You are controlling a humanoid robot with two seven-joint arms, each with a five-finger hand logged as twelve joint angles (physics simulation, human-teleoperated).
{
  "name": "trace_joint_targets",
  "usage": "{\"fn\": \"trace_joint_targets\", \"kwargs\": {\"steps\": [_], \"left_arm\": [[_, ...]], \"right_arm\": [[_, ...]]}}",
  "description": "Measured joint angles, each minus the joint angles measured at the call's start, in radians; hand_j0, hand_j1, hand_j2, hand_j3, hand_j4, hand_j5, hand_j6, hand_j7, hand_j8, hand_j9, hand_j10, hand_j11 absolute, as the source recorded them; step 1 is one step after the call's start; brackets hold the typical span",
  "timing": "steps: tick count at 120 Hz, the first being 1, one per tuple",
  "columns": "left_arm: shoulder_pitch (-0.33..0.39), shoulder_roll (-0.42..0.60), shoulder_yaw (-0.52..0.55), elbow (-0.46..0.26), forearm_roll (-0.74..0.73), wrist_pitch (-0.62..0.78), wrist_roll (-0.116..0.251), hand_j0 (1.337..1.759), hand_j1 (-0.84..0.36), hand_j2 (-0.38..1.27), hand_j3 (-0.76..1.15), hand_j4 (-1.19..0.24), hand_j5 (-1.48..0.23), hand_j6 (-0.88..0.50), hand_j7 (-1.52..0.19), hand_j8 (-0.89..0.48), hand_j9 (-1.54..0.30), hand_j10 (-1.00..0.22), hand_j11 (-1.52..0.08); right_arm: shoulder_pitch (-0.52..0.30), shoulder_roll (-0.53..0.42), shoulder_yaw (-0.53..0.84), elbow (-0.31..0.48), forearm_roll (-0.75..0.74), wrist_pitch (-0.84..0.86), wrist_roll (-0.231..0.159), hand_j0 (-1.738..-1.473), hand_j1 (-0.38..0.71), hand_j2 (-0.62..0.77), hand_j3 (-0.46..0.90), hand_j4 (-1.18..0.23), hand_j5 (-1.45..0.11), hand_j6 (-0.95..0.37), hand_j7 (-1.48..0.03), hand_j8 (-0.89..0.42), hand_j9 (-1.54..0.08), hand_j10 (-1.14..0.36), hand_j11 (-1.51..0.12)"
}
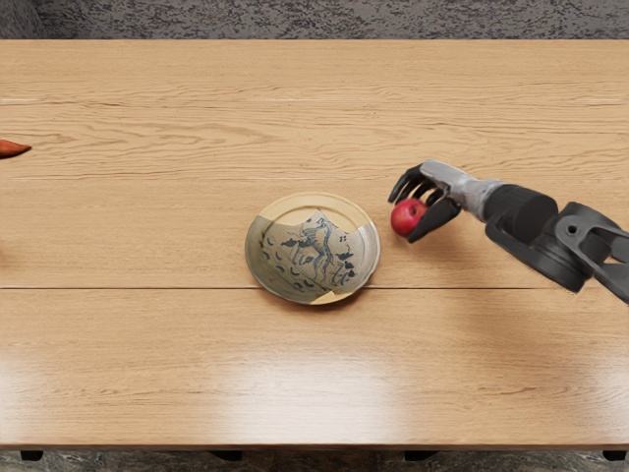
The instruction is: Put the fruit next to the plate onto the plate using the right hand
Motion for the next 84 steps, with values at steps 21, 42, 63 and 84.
{"fn": "trace_joint_targets", "kwargs": {"steps": [21, 42, 63, 84], "left_arm": [[0.0, 0.0, 0.0, 0.0, 0.0, 0.0, 0.0, 1.658, 0.34, 0.0, 0.0, -0.01, -0.02, -0.01, -0.02, -0.01, -0.02, -0.01, -0.02], [0.0, 0.0, 0.0, 0.0, 0.0, 0.0, 0.0, 1.658, 0.34, 0.0, 0.0, -0.01, -0.02, -0.01, -0.02, -0.01, -0.02, -0.01, -0.02], [0.0, 0.0, 0.0, 0.0, 0.0, 0.0, 0.0, 1.658, 0.34, 0.0, 0.0, -0.01, -0.02, -0.01, -0.02, -0.01, -0.02, -0.01, -0.02], [-0.001, 0.0, 0.0, 0.0, 0.0, 0.0, 0.0, 1.658, 0.34, 0.0, 0.0, -0.01, -0.02, -0.01, -0.02, -0.01, -0.02, -0.01, -0.02]], "right_arm": [[-0.001, -0.003, 0.07, 0.046, 0.026, 0.068, -0.024, -1.656, 0.24, 0.29, 0.0, -0.64, -0.88, -0.49, -0.85, -0.41, -0.88, -0.57, -0.88], [0.001, 0.022, 0.092, 0.098, 0.032, 0.082, -0.06, -1.657, 0.24, 0.3, 0.0, -0.64, -0.89, -0.49, -0.86, -0.41, -0.89, -0.56, -0.88], [0.005, 0.078, 0.097, 0.111, 0.034, 0.085, -0.078, -1.658, 0.26, 0.32, 0.0, -0.64, -0.9, -0.48, -0.86, -0.4, -0.89, -0.55, -0.88], [0.006, 0.129, 0.097, 0.113, 0.033, 0.086, -0.081, -1.658, 0.28, 0.35, 0.0, -0.63, -0.91, -0.47, -0.86, -0.39, -0.89, -0.54, -0.88]]}}
